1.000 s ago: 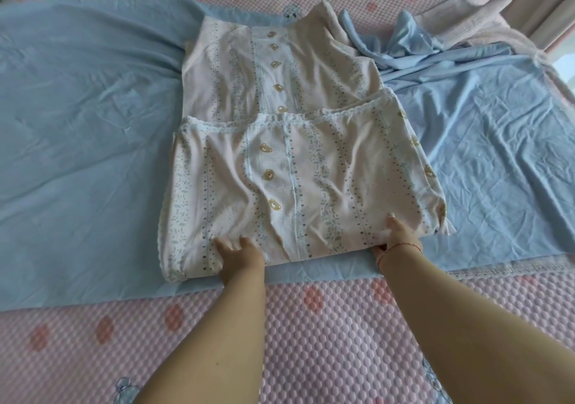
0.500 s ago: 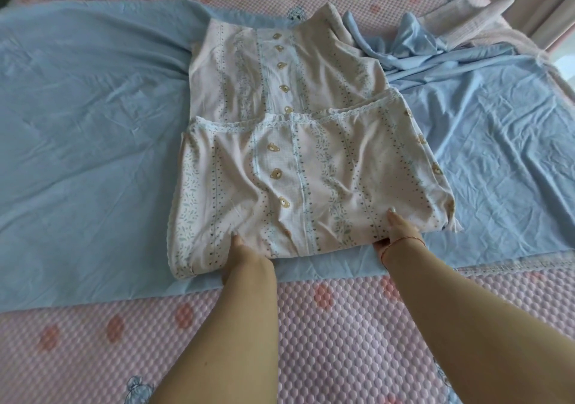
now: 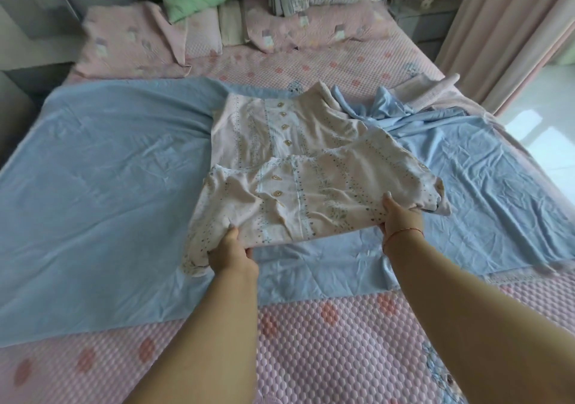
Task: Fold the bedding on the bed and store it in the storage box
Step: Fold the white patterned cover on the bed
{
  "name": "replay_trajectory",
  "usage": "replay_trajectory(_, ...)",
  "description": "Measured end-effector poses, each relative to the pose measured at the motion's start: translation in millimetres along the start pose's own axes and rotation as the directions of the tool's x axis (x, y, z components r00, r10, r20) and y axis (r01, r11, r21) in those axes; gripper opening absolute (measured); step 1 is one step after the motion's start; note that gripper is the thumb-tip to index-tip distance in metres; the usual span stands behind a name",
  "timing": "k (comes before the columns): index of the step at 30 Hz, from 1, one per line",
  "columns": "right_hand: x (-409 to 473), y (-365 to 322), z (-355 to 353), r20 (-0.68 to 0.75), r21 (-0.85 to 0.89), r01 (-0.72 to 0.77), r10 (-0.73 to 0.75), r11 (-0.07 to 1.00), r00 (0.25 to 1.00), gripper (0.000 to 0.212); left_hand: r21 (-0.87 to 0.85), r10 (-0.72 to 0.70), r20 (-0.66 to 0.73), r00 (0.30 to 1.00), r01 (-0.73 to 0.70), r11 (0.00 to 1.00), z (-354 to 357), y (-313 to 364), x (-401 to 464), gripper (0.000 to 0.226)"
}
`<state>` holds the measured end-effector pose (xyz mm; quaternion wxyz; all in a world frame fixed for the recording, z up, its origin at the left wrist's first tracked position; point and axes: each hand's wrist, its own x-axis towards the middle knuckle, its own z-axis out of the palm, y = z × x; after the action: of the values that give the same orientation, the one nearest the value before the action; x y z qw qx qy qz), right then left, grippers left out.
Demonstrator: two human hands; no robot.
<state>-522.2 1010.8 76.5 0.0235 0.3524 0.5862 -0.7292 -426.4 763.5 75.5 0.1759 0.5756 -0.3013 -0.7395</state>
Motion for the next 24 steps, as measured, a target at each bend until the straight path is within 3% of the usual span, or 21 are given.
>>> replay_trajectory(6,-56.3,-47.2,0.1,0.031,0.062,0.156,-0.158,0.986,0.987,0.049,-0.04,0.087,0.121,0.989,-0.083,0.996,-8.5,53.2,-57.9,0.036)
replay_trajectory(12,-109.2,-37.3,-39.0,0.054,0.075,0.149,-0.153,0.986,0.987,0.038,-0.065,0.121,0.16,0.98,-0.111,0.992,-59.0,56.5,-98.4,0.04)
replay_trajectory(16,-135.3,-18.5,-74.5,0.036,0.043,0.139,-0.14,0.989,0.989,0.04,-0.041,0.109,0.12,0.987,-0.104,0.994,-99.8,37.3,-119.4,0.048)
replay_trajectory(24,-183.4,8.2,-166.3,0.026,-0.097,0.098,-0.096,0.99,0.995,0.048,0.172,0.166,0.026,0.986,-0.169,0.971,-178.0,-23.6,-172.9,0.05)
